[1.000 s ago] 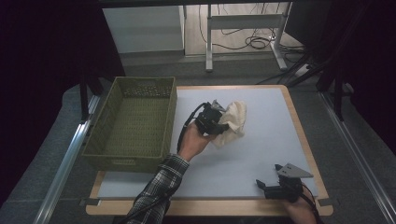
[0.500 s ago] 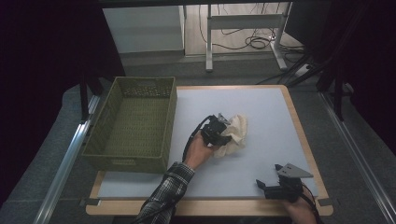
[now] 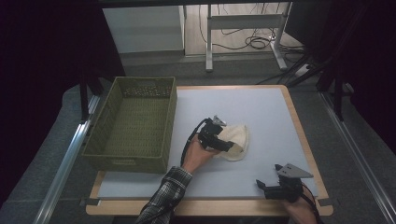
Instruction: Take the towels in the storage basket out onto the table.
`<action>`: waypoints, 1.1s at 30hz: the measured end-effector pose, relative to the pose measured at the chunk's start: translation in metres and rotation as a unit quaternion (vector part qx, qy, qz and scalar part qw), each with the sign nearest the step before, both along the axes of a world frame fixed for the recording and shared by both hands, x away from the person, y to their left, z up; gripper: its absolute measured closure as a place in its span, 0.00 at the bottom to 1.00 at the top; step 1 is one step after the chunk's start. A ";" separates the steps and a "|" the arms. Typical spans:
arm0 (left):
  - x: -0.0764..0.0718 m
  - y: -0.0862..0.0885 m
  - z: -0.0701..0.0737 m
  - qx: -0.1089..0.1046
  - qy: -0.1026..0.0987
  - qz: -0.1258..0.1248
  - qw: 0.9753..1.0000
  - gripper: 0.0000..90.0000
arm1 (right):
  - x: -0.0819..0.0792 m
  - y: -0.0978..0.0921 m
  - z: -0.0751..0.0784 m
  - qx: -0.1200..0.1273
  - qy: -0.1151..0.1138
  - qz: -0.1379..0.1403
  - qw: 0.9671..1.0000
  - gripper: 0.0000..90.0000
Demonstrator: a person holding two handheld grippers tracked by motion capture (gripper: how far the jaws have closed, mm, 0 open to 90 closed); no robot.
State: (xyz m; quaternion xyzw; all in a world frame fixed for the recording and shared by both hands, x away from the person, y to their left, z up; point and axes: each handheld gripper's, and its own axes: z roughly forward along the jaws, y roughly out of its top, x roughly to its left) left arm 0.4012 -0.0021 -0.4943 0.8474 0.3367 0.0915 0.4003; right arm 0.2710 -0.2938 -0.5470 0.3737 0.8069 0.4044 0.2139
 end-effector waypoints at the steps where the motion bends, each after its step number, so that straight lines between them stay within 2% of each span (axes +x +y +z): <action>1: 0.000 0.000 0.000 0.000 0.000 0.000 1.000 0.22 | 0.000 0.000 0.000 0.000 0.000 0.000 1.000 0.03; 3: -0.007 0.009 0.007 -0.005 -0.010 0.003 1.000 0.22 | -0.001 0.000 0.000 -0.002 -0.001 0.000 1.000 0.03; 6: -0.014 0.018 0.011 0.001 -0.022 0.005 1.000 0.24 | -0.001 0.001 0.001 -0.004 0.003 0.000 1.000 0.03; 12: -0.027 0.030 0.012 -0.011 -0.023 0.008 1.000 0.25 | -0.001 0.003 0.004 -0.011 0.012 -0.007 1.000 0.04; 17: -0.040 0.037 0.011 -0.023 -0.022 -0.001 0.999 0.24 | 0.000 0.003 0.006 -0.010 0.019 -0.013 1.000 0.07; 19: -0.045 0.038 0.010 -0.026 -0.022 -0.006 0.999 0.24 | 0.002 0.002 0.010 0.005 0.028 -0.010 1.000 0.09; 24: -0.057 0.038 -0.001 -0.030 -0.016 -0.018 0.999 0.24 | 0.005 0.009 0.015 0.007 0.028 0.007 1.000 0.14; 27: -0.060 0.037 -0.006 -0.024 -0.015 -0.020 0.999 0.24 | 0.006 0.014 0.017 0.009 0.031 0.015 0.999 0.17; 29: -0.064 0.037 -0.012 -0.015 -0.017 -0.020 1.000 0.24 | 0.008 0.019 0.019 0.007 0.033 0.026 0.999 0.23; 33: -0.067 0.038 -0.016 -0.019 -0.016 -0.020 0.999 0.24 | 0.012 0.025 0.023 0.009 0.033 0.035 0.999 0.29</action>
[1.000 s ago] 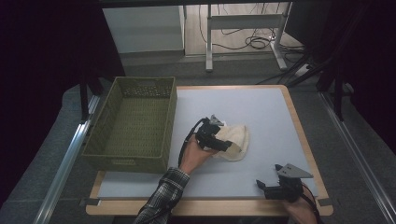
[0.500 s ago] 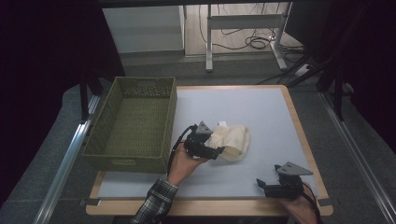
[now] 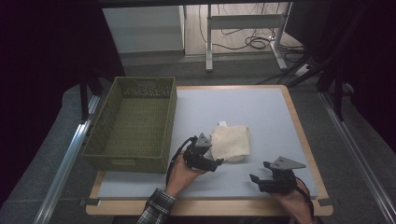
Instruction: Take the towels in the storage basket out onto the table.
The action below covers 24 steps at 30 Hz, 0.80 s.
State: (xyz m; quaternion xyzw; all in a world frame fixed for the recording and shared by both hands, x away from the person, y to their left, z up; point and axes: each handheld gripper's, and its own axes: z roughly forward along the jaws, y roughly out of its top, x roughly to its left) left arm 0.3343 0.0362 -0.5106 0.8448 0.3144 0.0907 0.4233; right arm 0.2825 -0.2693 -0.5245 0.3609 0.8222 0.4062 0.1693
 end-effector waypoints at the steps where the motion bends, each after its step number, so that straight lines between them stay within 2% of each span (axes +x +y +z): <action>1: -0.001 0.000 -0.002 0.000 -0.003 -0.001 1.000 0.25 | 0.002 0.004 0.003 0.004 0.001 0.007 1.000 0.34; 5: 0.000 0.000 -0.006 0.004 -0.005 0.000 1.000 0.28 | 0.009 0.015 0.007 0.012 0.009 0.029 0.999 0.44; 8: 0.001 -0.001 -0.008 0.007 -0.007 0.001 1.000 0.34 | 0.012 0.021 0.008 0.018 0.013 0.040 0.999 0.49; 9: 0.002 -0.002 -0.011 0.014 -0.013 0.001 1.000 0.38 | 0.016 0.027 0.008 0.021 0.019 0.048 0.998 0.54; 12: 0.003 -0.003 -0.014 0.031 -0.025 0.004 0.999 0.53 | 0.021 0.034 0.007 0.019 0.028 0.055 0.998 0.59; 14: 0.004 -0.003 -0.016 0.033 -0.025 0.005 0.999 0.68 | 0.022 0.036 0.007 0.018 0.028 0.056 0.998 0.60; 17: 0.008 0.000 -0.017 0.014 -0.019 0.003 1.000 0.88 | 0.024 0.041 0.008 0.012 0.027 0.058 0.998 0.64; 18: 0.009 0.001 -0.017 0.009 -0.019 0.006 1.000 0.92 | 0.024 0.042 0.008 0.012 0.026 0.058 0.998 0.64; 24: 0.013 0.009 -0.008 -0.018 -0.020 0.018 0.999 0.95 | 0.028 0.044 0.008 0.014 0.033 0.061 0.998 0.74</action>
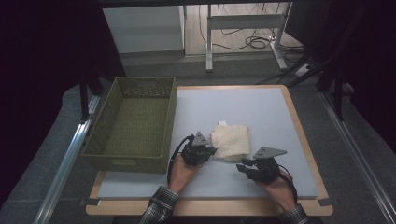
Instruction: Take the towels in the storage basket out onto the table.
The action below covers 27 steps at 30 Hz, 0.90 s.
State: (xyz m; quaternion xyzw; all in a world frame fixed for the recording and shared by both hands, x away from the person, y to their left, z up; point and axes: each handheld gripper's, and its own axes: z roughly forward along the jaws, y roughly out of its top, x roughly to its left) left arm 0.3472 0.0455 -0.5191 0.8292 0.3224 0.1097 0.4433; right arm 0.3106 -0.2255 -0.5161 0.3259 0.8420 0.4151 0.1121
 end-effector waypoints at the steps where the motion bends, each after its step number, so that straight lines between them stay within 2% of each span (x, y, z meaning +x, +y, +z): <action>1: 0.000 0.000 0.000 0.000 0.000 0.000 1.000 0.95 | 0.001 0.001 0.000 0.000 0.001 0.000 1.000 0.76; 3: 0.000 0.002 0.005 0.001 -0.010 0.006 1.000 0.96 | 0.003 0.002 -0.001 0.001 0.003 0.004 1.000 0.80; 9: 0.009 0.010 0.018 -0.022 -0.021 0.032 0.999 0.96 | 0.011 0.008 0.001 0.004 0.000 0.005 1.000 0.85; 14: 0.019 0.015 0.022 -0.032 -0.017 0.049 0.998 0.96 | 0.017 0.013 0.004 0.003 -0.006 0.005 1.000 0.84; 17: 0.028 0.018 0.019 -0.038 -0.008 0.064 0.997 0.96 | 0.025 0.021 0.005 0.010 -0.006 0.009 1.000 0.77; 21: 0.034 0.021 0.014 -0.040 -0.002 0.076 0.996 0.96 | 0.033 0.037 -0.003 -0.013 -0.005 0.018 1.000 0.67; 23: 0.035 0.022 0.013 -0.040 0.001 0.080 0.996 0.96 | 0.036 0.044 -0.010 -0.041 -0.016 0.020 0.999 0.66; 24: 0.035 0.022 0.013 -0.040 0.001 0.080 0.996 0.96 | 0.036 0.044 -0.010 -0.041 -0.016 0.020 0.999 0.66; 25: 0.035 0.023 0.011 -0.039 0.002 0.081 0.996 0.96 | 0.035 0.050 -0.016 -0.065 -0.036 0.023 0.997 0.76; 26: 0.035 0.023 0.011 -0.039 0.002 0.081 0.996 0.96 | 0.035 0.050 -0.016 -0.065 -0.036 0.023 0.997 0.76; 27: 0.034 0.024 0.010 -0.041 0.000 0.084 0.996 0.96 | 0.034 0.050 -0.014 -0.071 -0.035 0.022 0.997 0.96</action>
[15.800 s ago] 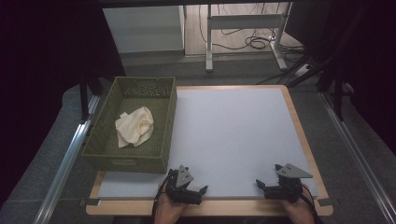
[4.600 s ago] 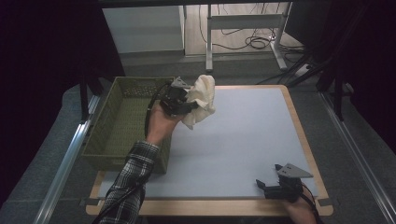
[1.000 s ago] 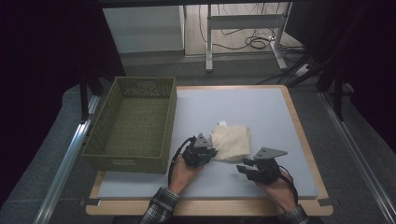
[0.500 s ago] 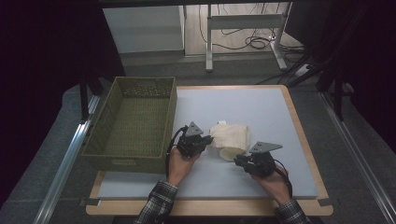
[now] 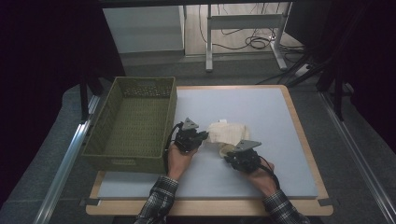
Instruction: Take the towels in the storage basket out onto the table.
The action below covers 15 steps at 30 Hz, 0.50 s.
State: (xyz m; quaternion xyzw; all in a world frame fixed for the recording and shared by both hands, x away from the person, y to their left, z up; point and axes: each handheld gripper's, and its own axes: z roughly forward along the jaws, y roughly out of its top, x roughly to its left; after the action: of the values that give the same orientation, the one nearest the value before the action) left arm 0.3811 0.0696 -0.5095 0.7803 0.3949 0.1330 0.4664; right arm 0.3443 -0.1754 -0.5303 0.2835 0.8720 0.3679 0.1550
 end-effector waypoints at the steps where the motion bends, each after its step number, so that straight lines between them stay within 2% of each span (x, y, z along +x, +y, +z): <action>1: 0.000 0.000 0.000 0.000 0.000 0.000 1.000 0.96 | -0.001 0.000 0.001 -0.012 -0.008 -0.003 1.000 0.97; 4: -0.003 0.002 0.002 -0.002 -0.002 0.004 1.000 0.96 | -0.004 -0.006 0.007 -0.017 -0.011 -0.003 1.000 0.98; 7: -0.005 0.003 0.005 -0.004 -0.002 0.003 1.000 0.96 | -0.009 -0.022 0.020 0.003 -0.011 -0.010 1.000 0.98; 9: -0.007 0.003 0.007 -0.003 -0.004 0.003 1.000 0.96 | -0.013 -0.036 0.029 0.006 -0.018 -0.018 1.000 0.98; 10: -0.007 0.003 0.007 -0.003 -0.004 0.003 1.000 0.96 | -0.013 -0.036 0.029 0.006 -0.018 -0.018 1.000 0.98; 12: -0.011 0.002 0.009 -0.001 -0.005 0.002 1.000 0.96 | -0.017 -0.053 0.038 0.009 -0.025 -0.030 0.999 0.98; 13: -0.014 0.001 0.011 0.002 -0.007 0.000 1.000 0.96 | -0.021 -0.071 0.044 0.010 -0.030 -0.044 0.999 0.98; 15: -0.018 0.001 0.013 0.002 -0.009 0.001 1.000 0.96 | -0.023 -0.086 0.048 0.012 -0.034 -0.058 0.998 0.98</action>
State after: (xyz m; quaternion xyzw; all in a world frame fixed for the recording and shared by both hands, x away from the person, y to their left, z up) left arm 0.3632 0.0703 -0.4961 0.7798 0.3913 0.1411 0.4679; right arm 0.3210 -0.2613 -0.4826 0.3230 0.8436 0.3783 0.2023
